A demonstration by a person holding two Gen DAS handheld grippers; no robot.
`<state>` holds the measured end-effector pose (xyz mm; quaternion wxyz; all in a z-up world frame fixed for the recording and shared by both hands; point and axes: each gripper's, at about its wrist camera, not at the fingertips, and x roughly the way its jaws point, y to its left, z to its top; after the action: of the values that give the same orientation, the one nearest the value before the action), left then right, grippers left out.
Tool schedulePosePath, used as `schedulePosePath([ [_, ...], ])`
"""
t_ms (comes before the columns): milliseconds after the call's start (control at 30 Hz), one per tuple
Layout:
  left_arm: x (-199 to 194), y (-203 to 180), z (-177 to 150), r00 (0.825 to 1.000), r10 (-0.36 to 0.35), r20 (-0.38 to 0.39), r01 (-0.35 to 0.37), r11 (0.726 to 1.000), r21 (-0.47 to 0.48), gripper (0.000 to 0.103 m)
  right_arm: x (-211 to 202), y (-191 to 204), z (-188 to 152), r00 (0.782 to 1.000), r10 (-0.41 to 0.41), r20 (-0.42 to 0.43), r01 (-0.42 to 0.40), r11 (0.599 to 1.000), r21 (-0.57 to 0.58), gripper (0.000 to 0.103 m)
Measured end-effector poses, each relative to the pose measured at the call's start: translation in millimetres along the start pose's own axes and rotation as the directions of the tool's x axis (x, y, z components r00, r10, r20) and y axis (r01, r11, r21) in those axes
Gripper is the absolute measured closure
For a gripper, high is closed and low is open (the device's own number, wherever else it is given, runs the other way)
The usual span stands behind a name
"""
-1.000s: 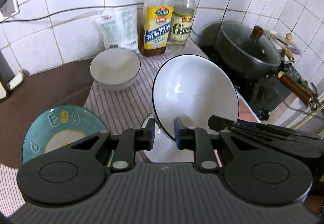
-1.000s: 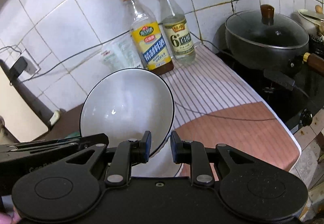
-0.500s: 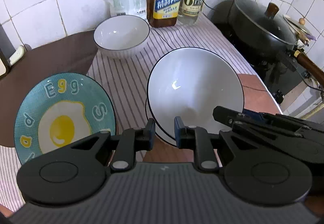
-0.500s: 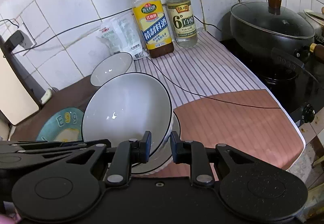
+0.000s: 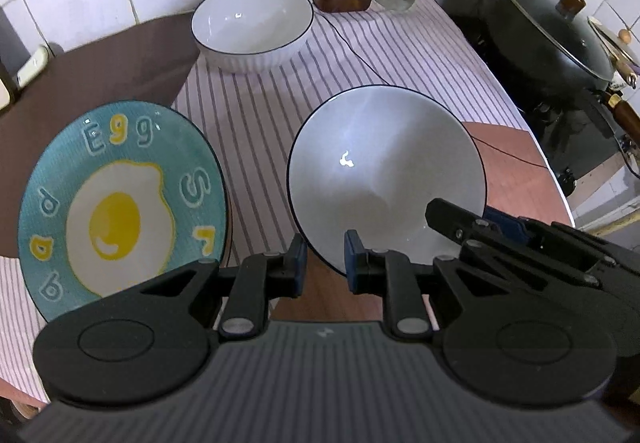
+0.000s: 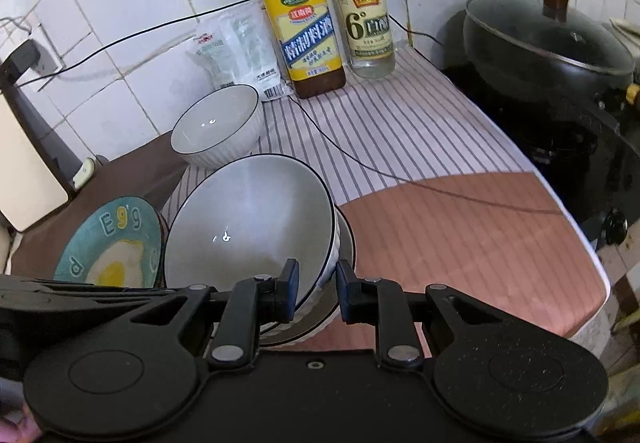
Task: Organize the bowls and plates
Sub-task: 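Lift the second bowl and lower it into the first bowl, then open the left gripper and release the nested bowl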
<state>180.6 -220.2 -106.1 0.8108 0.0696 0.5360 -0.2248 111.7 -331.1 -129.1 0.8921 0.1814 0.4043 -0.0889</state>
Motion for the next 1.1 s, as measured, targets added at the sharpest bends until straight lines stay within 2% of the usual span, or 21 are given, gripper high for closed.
schedulePosePath([
  [133,1.6,0.0,1.5,1.0,0.0,-0.007,0.0,1.0,-0.002,0.084,2.4,0.1,5.4,1.0,0.003,-0.014,-0.003,0.999,-0.046,0.079],
  [233,1.7,0.8,2.4,1.0,-0.001,-0.006,0.001,1.0,-0.006,0.084,3.6,3.6,7.7,0.999,-0.035,-0.005,0.034,0.994,-0.102,0.073],
  [367,3.8,1.5,0.8,1.0,-0.004,-0.003,0.004,1.0,-0.006,0.083,4.9,7.9,6.5,0.999,-0.044,0.001,0.043,0.983,-0.181,0.073],
  [667,-3.5,8.5,-0.6,0.998,-0.065,0.014,0.066,0.997,-0.035,0.083,5.8,10.7,-1.0,0.999,-0.04,0.016,0.043,0.951,-0.307,0.07],
  [767,-14.4,12.6,2.4,0.995,-0.09,0.038,0.091,0.996,-0.026,0.082,0.5,10.5,1.3,1.0,-0.022,0.008,0.023,0.954,-0.3,0.069],
  [933,-40.8,27.6,14.6,0.986,-0.133,0.105,0.136,0.99,-0.022,0.08,-23.0,17.3,8.5,0.997,0.005,0.079,0.021,0.946,-0.324,0.065],
  [1100,-59.4,51.3,30.8,0.98,-0.132,0.151,0.139,0.99,-0.032,0.08,-32.0,29.9,28.0,0.99,0.087,0.111,-0.048,0.948,-0.314,0.064],
])
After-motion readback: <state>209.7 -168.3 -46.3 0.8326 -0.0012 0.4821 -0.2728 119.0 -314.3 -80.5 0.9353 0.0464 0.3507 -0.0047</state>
